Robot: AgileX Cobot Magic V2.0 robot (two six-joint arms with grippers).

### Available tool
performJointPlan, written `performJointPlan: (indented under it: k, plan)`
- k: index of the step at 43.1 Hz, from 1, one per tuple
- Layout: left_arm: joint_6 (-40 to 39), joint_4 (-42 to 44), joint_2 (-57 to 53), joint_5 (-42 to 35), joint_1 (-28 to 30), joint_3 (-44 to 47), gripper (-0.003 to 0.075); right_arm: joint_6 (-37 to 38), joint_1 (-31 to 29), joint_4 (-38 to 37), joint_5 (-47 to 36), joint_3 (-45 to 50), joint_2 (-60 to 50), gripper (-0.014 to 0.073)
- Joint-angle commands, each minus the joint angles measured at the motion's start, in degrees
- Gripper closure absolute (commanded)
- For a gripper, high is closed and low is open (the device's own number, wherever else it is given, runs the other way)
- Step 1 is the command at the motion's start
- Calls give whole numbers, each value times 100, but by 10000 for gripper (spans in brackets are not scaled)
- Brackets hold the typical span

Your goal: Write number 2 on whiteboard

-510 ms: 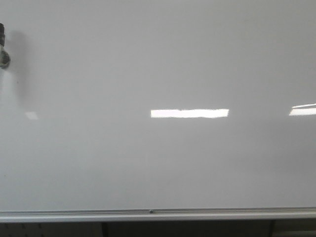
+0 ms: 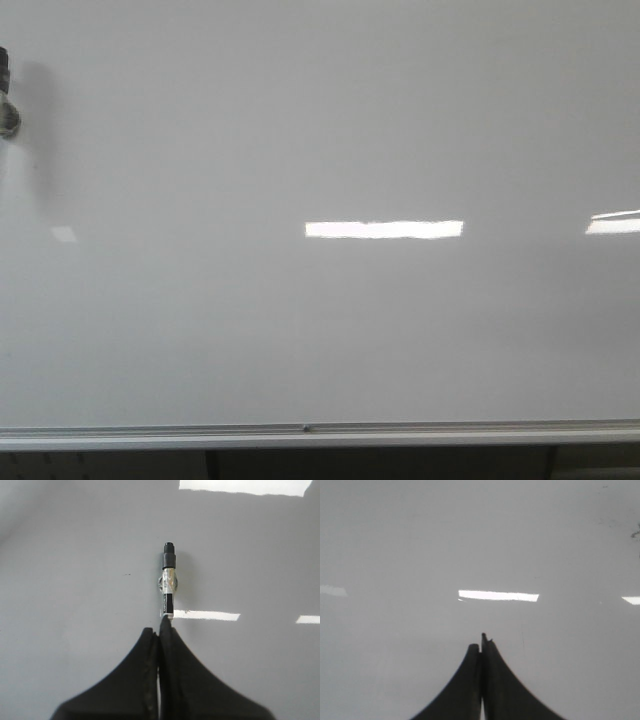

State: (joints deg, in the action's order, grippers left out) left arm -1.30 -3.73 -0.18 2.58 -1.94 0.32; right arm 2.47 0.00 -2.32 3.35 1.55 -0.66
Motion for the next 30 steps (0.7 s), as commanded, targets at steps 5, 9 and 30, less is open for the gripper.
performJointPlan:
  k: [5,9,30]
  plan:
    - [-21,-8,-160,-470,19,189,741,-7,-23,-10,-476,-24,-99,663]
    - [-21,-8,-160,-470,19,189,741,-7,-23,-10,-476,-24,-99,663]
    - [-21,-8,-160,-468,19,189,741,-7,-22,-10,-735,-24,-99,663]
